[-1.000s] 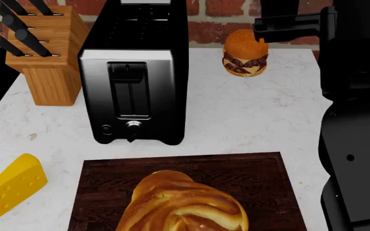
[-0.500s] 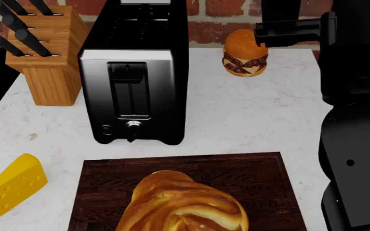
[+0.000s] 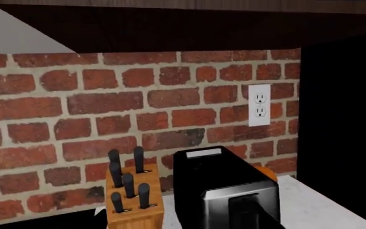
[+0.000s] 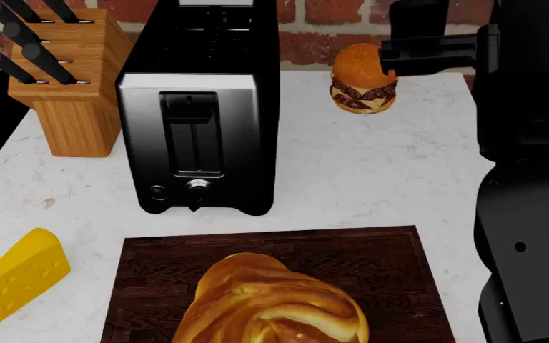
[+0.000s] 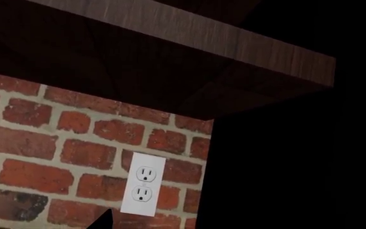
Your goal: Pick up the wedge of cheese and place it on the slice of bread to prepare a simple cheese on bread dish.
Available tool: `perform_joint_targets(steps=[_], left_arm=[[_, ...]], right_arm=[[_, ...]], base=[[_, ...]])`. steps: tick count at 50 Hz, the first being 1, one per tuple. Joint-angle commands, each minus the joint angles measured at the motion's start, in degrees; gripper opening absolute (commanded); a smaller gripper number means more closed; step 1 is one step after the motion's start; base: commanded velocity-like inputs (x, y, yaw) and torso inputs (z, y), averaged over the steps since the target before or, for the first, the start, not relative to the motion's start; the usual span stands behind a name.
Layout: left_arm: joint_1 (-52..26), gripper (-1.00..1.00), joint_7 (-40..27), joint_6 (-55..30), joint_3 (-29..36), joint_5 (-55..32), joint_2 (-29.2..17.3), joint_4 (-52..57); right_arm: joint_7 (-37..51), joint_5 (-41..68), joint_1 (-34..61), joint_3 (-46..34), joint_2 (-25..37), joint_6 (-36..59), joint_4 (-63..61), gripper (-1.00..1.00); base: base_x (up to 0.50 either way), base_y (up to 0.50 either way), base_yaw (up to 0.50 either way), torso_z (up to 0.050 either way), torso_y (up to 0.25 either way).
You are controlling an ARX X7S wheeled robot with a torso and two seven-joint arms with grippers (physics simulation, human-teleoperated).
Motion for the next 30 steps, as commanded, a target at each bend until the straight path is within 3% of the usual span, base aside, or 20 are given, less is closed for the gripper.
perform_joint_targets(steps=[1, 30], left_arm=[[3.2, 1.00, 0.3, 1.3, -1.2, -3.7, -1.4, 0.8], [15.7, 1.00, 2.4, -0.6, -10.0, -7.9, -2.6, 3.7]], right_arm=[[0.0, 0.0, -0.1, -0.1, 0.3, 0.1, -0.1, 1.00], [0.7, 0.2, -1.0, -0.1, 0.3, 0.0, -0.2, 1.00]], base=[[0.00, 0.00, 0.00, 0.000, 0.000], [0.00, 0.00, 0.00, 0.000, 0.000]])
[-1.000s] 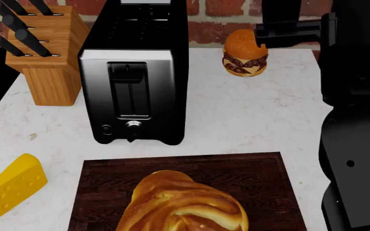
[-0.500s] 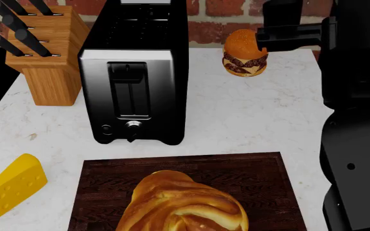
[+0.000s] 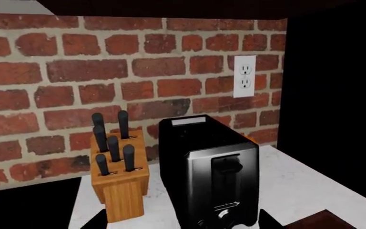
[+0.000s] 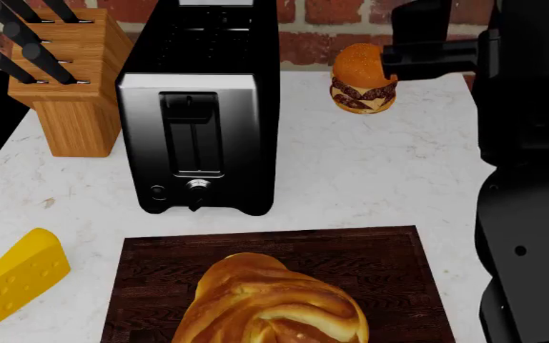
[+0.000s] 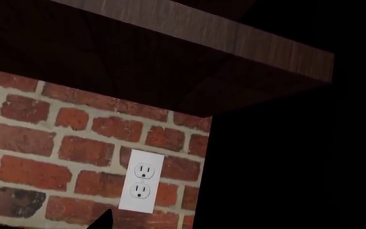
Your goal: Pick up the wedge of cheese and place it on the slice of bread to prepare a simple cheese on bread dish.
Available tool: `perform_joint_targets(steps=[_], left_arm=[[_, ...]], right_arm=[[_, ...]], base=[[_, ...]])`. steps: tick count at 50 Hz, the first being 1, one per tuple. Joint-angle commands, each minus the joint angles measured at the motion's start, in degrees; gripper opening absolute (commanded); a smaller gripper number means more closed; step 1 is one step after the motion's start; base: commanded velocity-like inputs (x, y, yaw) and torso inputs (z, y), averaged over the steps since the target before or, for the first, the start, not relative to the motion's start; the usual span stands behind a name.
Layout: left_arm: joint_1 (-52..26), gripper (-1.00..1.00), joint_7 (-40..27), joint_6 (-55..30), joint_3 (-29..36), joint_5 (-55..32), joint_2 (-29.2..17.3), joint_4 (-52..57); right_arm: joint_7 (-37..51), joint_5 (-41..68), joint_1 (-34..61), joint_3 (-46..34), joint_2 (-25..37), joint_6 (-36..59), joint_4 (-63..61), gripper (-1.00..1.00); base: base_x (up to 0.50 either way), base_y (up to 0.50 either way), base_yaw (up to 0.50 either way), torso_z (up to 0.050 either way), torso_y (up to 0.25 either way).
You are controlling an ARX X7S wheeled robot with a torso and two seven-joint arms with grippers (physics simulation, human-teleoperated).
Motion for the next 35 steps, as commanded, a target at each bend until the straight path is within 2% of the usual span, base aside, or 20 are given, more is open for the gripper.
perform_joint_targets(steps=[1, 21, 27, 35], left_arm=[[5.1, 1.00, 1.4, -1.8, -3.6, -0.6, 0.2, 1.2], [10.2, 1.00, 4.6, -3.5, -7.4, 0.4, 1.8, 2.4], [10.5, 1.00, 4.6, -3.1, -6.5, 0.4, 0.2, 2.3], [13.4, 1.00, 7.2, -5.9, -10.4, 2.3, 0.9, 2.8]], right_arm=[[0.3, 0.0, -0.6, -0.1, 0.0, -0.2, 0.0, 1.00], [0.6, 0.3, -0.8, -0.1, 0.2, 0.2, -0.4, 1.00], [0.7, 0.3, -1.1, -0.1, 0.2, 0.1, -0.4, 1.00], [1.0, 0.4, -1.8, 0.2, 0.4, 0.1, -0.8, 1.00]], base=[[0.00, 0.00, 0.00, 0.000, 0.000], [0.00, 0.00, 0.00, 0.000, 0.000], [0.00, 0.00, 0.00, 0.000, 0.000], [0.00, 0.00, 0.00, 0.000, 0.000]])
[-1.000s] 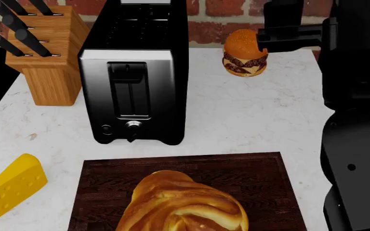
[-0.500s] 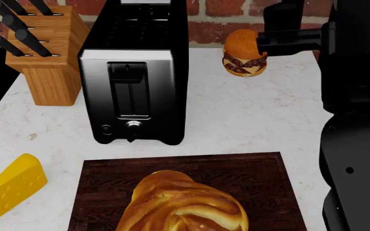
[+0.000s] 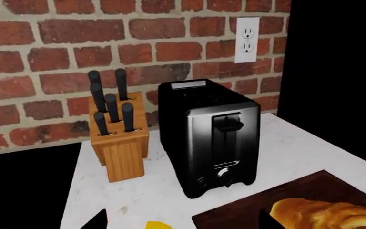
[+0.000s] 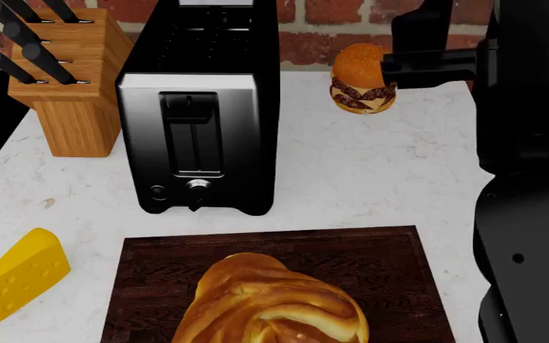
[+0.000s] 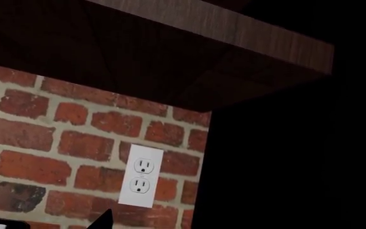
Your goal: Pick up the wedge of cheese and place it on the slice of bread to prepare a simple cheese on bread dish.
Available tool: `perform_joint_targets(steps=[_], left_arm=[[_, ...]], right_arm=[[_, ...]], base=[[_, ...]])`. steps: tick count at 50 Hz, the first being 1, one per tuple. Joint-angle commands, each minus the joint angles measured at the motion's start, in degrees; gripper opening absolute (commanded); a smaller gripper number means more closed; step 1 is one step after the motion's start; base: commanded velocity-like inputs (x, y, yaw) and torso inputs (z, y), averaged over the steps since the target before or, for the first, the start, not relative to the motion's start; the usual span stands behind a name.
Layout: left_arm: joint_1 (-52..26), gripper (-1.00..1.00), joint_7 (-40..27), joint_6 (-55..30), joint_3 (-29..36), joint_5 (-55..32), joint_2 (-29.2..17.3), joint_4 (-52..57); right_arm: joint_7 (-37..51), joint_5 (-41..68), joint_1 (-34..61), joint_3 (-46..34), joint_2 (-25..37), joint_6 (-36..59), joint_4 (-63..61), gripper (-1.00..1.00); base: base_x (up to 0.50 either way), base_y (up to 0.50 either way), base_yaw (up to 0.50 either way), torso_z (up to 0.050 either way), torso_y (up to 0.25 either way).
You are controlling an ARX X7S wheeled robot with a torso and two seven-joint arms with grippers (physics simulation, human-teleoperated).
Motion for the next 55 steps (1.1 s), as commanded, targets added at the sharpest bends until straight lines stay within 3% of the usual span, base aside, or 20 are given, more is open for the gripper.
perform_joint_targets(steps=[1, 7, 10, 15, 27, 31, 40, 55], left_arm=[[3.3, 1.00, 2.5, -2.2, -3.4, 1.4, 0.0, 0.5], [6.2, 1.00, 5.2, -4.4, -7.8, 2.6, 0.8, 1.3], [9.3, 1.00, 12.7, -6.3, -12.7, 8.2, 3.0, 3.2], [13.6, 1.00, 21.8, -5.6, -15.4, 16.3, 4.6, 5.9], [16.8, 1.00, 21.5, -2.6, -14.7, 17.5, 3.5, 5.8], [18.1, 1.00, 29.7, -3.2, -16.0, 25.4, 5.6, 7.6], [19.2, 1.00, 33.3, -0.7, -14.8, 30.5, 6.9, 8.9], [29.8, 1.00, 46.0, 8.1, -13.5, 48.0, 11.1, 10.5]], right_arm=[[0.3, 0.1, -0.7, 0.2, 0.1, 0.0, -0.3, 1.00], [0.4, 0.1, -0.9, -0.1, -0.1, -0.4, 0.0, 1.00], [0.4, 0.1, -1.0, 0.0, -0.1, -0.4, 0.0, 1.00], [0.6, 0.2, -1.1, 0.0, 0.0, -0.2, -0.2, 1.00], [1.0, 0.4, -1.5, 0.1, 0.2, 0.4, -1.0, 1.00], [1.2, 0.4, -1.6, 0.2, 0.3, 0.9, -1.5, 1.00], [1.6, 0.7, -1.1, 0.0, 0.7, 2.8, -2.9, 1.00], [1.6, 0.6, -0.1, -0.5, 0.6, 2.7, -2.4, 1.00]], base=[[0.00, 0.00, 0.00, 0.000, 0.000], [0.00, 0.00, 0.00, 0.000, 0.000], [0.00, 0.00, 0.00, 0.000, 0.000], [0.00, 0.00, 0.00, 0.000, 0.000], [0.00, 0.00, 0.00, 0.000, 0.000], [0.00, 0.00, 0.00, 0.000, 0.000], [0.00, 0.00, 0.00, 0.000, 0.000], [0.00, 0.00, 0.00, 0.000, 0.000]])
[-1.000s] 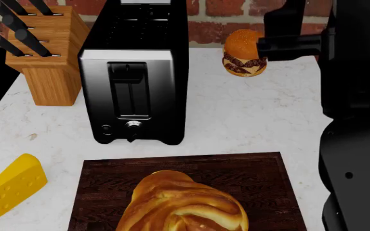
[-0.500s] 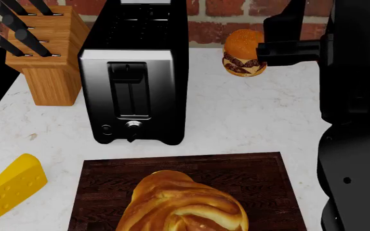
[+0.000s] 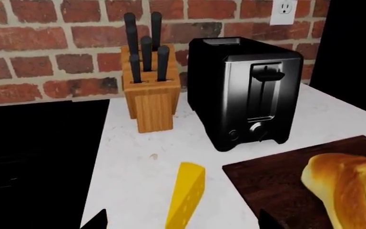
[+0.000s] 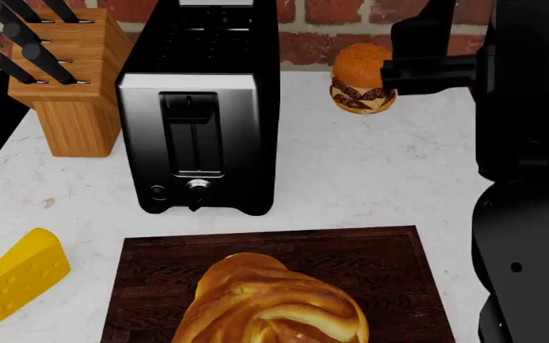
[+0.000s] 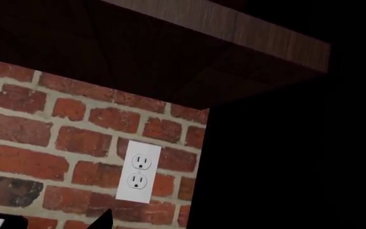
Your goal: Pick up the wedge of cheese and place it on the slice of bread to prepare a simple cheese on bread dish.
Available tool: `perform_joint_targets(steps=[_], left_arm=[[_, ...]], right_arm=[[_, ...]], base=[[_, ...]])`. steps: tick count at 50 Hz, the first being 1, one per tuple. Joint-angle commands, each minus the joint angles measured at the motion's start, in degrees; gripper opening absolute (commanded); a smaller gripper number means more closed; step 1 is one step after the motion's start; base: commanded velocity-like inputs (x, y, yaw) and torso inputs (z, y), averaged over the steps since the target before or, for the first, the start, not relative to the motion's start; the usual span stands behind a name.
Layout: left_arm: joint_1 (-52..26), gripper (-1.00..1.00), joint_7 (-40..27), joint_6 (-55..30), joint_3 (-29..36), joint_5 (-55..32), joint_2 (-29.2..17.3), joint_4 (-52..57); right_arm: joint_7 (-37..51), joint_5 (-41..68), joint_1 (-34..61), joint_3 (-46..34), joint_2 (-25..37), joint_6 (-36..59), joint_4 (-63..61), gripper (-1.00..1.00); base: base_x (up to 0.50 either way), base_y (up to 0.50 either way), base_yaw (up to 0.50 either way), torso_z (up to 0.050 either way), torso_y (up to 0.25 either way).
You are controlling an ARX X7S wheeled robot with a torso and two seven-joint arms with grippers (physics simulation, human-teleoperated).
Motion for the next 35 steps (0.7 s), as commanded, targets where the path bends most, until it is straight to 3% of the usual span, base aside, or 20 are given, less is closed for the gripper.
perform_joint_targets(steps=[1, 9, 13, 23, 35], left_arm=[[6.9, 1.00, 8.5, 6.3, 1.6, 11.8, 3.0, 1.0], [11.6, 1.00, 12.7, 12.0, 5.0, 19.6, 4.6, -0.3], [13.5, 1.00, 14.9, 16.2, 10.4, 26.0, 3.9, -2.3], [14.5, 1.00, 16.3, 21.6, 15.5, 32.8, 2.3, -5.7], [7.6, 1.00, 12.2, 19.9, 21.2, 33.0, 1.0, -7.5]], right_arm=[[0.1, 0.1, 0.3, -0.1, 0.2, 0.4, -0.4, 1.00], [0.3, 0.2, 0.0, 0.0, 0.3, 0.5, -0.7, 1.00], [0.4, 0.4, -0.1, 0.2, 0.4, 0.8, -1.2, 1.00], [0.7, 0.6, -0.1, 0.2, 0.6, 1.5, -1.8, 1.00], [0.9, 0.9, 0.7, 0.4, 1.1, 3.1, -2.9, 1.00]], base=[[0.00, 0.00, 0.00, 0.000, 0.000], [0.00, 0.00, 0.00, 0.000, 0.000], [0.00, 0.00, 0.00, 0.000, 0.000], [0.00, 0.00, 0.00, 0.000, 0.000], [0.00, 0.00, 0.00, 0.000, 0.000]])
